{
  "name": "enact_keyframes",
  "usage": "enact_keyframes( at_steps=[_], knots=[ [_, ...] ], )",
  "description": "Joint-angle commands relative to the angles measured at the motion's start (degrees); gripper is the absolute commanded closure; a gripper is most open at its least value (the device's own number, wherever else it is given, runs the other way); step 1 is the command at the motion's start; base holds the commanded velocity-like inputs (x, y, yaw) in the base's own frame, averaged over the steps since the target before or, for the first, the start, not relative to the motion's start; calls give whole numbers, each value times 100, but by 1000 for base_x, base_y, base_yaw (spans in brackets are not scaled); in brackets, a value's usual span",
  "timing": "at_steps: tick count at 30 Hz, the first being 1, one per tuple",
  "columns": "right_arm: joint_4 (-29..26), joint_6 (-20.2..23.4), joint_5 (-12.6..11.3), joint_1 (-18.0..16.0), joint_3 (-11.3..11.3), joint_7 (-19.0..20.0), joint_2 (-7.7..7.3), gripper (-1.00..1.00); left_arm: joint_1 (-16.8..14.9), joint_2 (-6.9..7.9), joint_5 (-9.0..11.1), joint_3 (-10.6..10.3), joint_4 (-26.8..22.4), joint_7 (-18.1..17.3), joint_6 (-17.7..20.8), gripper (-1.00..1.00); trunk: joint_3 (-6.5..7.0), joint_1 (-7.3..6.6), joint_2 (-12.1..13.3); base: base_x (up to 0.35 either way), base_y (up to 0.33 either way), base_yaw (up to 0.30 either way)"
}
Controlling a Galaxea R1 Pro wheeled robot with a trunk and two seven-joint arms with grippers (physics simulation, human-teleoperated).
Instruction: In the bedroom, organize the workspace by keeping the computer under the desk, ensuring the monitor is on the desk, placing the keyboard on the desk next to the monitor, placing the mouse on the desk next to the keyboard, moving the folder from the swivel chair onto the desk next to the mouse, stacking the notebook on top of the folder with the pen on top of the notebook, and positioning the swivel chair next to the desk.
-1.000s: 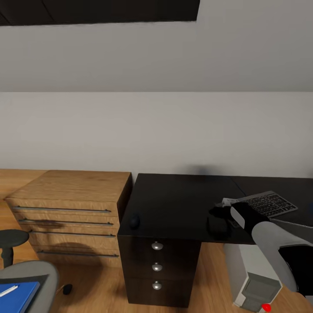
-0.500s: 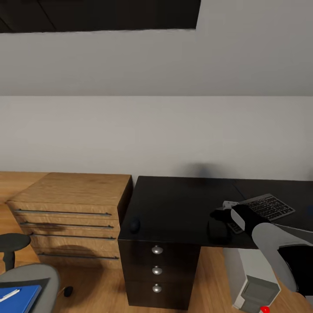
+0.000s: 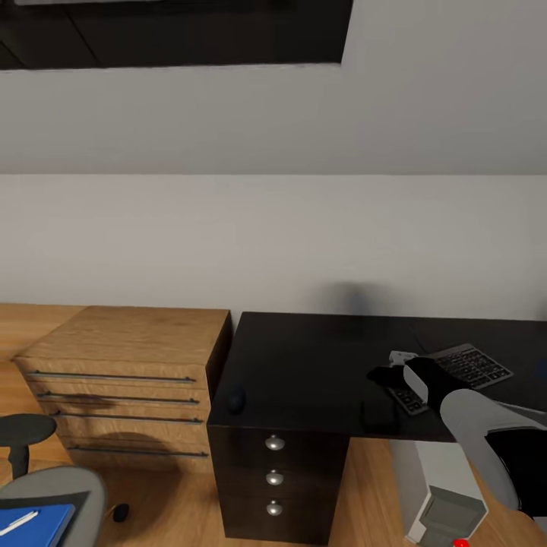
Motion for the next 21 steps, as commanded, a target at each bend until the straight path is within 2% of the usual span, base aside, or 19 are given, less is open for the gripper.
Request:
enact_keyframes(
  at_steps=[1,10,13,21],
  knots=[
    [-9,27,-38,-2,48,8,-5,-100,-1,1,10,-49,-5,46,-2,-100,12,-23,38,0,0,0],
    [-43,5,-41,-2,46,-1,-15,-100,-1,7,10,-53,-5,46,12,-100,174,-221,399,0,0,0],
    [-201,-131,-39,-1,47,-16,-20,-100,-1,8,6,-58,-5,46,93,-100,228,-286,520,0,0,0],
    [-486,-317,-45,12,48,-26,-22,-100,-1,9,-4,-65,-5,42,582,-100,228,-286,520,0,0,0]
  ],
)
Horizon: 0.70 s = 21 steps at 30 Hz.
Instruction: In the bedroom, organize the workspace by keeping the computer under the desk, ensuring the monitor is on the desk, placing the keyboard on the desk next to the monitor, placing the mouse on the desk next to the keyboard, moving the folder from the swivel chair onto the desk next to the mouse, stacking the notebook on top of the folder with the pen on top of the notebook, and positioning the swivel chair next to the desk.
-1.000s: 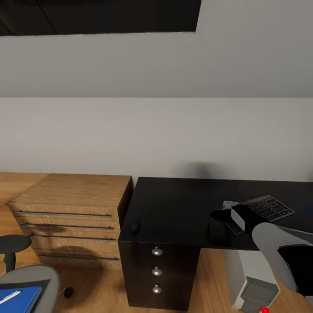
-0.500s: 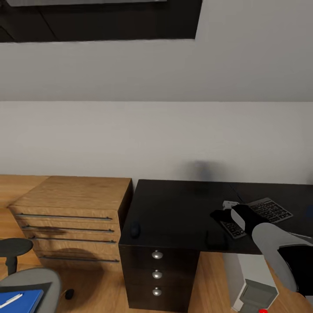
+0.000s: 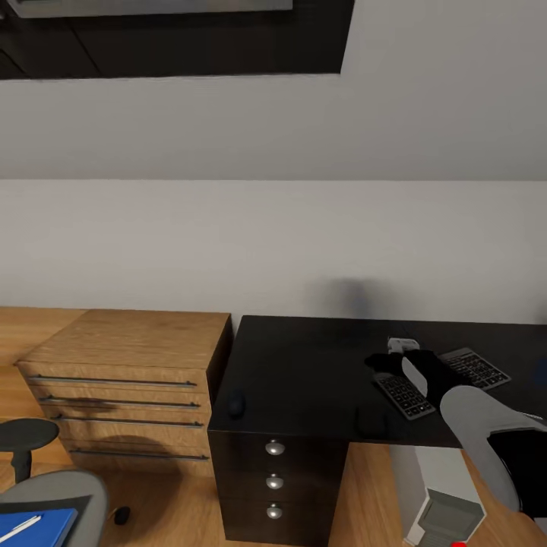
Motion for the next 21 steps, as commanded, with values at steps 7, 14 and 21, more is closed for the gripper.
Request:
enact_keyframes(
  at_steps=[7,14,21],
  knots=[
    [-762,7,-48,94,48,-5,-12,-100,-1,1,3,-50,-6,40,258,-100,-6,0,-3,0,0,0],
    [-2156,82,-45,678,36,-38,-31,-100,-1,1,3,-41,-6,39,276,-100,-6,0,-3,0,0,0],
    [-3590,505,-50,1361,-74,-402,-105,-100,-1,1,9,-36,-6,38,279,-100,-6,0,-3,0,0,0]
  ],
)
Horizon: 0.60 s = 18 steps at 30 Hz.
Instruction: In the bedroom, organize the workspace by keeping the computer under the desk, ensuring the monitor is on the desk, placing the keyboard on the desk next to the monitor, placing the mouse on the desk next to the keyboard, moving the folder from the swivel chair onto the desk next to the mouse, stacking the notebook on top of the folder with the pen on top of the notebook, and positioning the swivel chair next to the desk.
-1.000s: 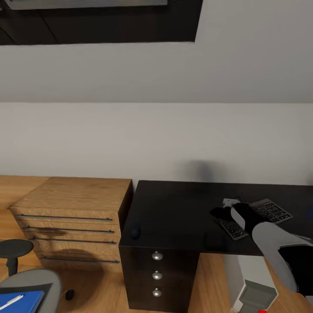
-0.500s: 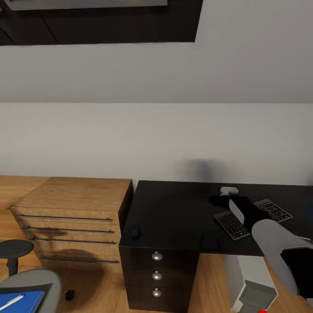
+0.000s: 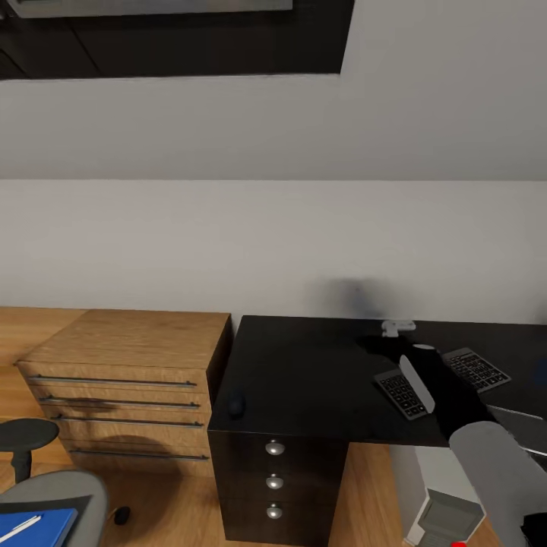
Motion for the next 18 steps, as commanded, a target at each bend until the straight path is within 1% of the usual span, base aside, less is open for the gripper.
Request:
enact_keyframes(
  at_steps=[1,5,7,13,18],
  knots=[
    [-200,88,-6,91,-37,-84,-12,-100,-1,1,7,-48,-6,50,1,-100,-6,0,-3,0,0,0],
    [-1142,353,-10,570,-318,-563,-17,-100,-1,1,8,-44,-6,49,2,-100,-6,0,-3,0,0,0],
    [-1451,491,-15,746,-400,-725,-13,-100,-1,1,7,-44,-6,48,2,-100,-6,0,-3,0,0,0],
    [-1637,574,-17,851,-438,-821,6,-100,-1,2,8,-39,-6,47,0,-100,-6,0,-3,0,0,0],
    [-1726,581,-18,872,-447,-840,97,-100,-1,3,9,-41,-6,47,1,-100,-6,0,-3,0,0,-4]
  ],
)
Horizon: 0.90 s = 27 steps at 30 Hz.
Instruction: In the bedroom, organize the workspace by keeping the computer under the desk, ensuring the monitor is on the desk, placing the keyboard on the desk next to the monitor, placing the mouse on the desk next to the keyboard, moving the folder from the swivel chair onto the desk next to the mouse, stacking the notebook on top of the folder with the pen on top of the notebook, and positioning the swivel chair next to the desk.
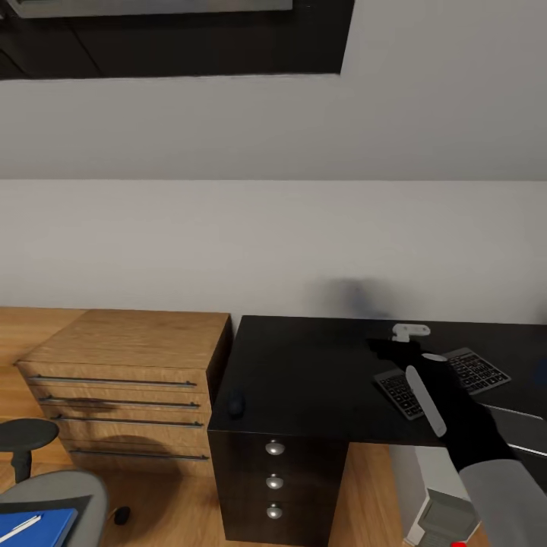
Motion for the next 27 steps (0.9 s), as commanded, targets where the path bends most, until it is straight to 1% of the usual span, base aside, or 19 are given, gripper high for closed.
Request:
enact_keyframes(
  at_steps=[1,2,3,10,17,22,27],
  knots=[
    [-17,18,-59,-1,17,-60,19,-100,-1,0,7,-51,-6,49,1,-100,-6,0,-4,0,0,-29],
    [-36,12,-61,5,12,-63,90,-100,-1,0,5,-55,-6,49,1,-100,-6,0,-4,0,0,-76],
    [-40,11,-62,6,11,-63,108,-100,-1,0,6,-56,-6,49,1,-100,-6,0,-4,0,0,-88],
    [-58,14,-93,34,6,-69,164,-100,-1,-4,5,-59,-6,49,2,-100,-6,0,-4,0,0,-54],
    [-75,1,-96,56,2,-74,174,-100,-1,3,7,-33,-6,49,-25,-100,-6,0,-4,30,-212,-1],
    [-65,-7,-101,58,5,-74,177,-100,-1,0,7,-37,-6,49,-19,-100,-6,0,-4,158,-147,-9],
    [-58,-10,-103,57,6,-81,181,-100,-1,16,8,-34,-6,49,-18,-100,-6,0,-4,214,-217,-148]
  ],
)
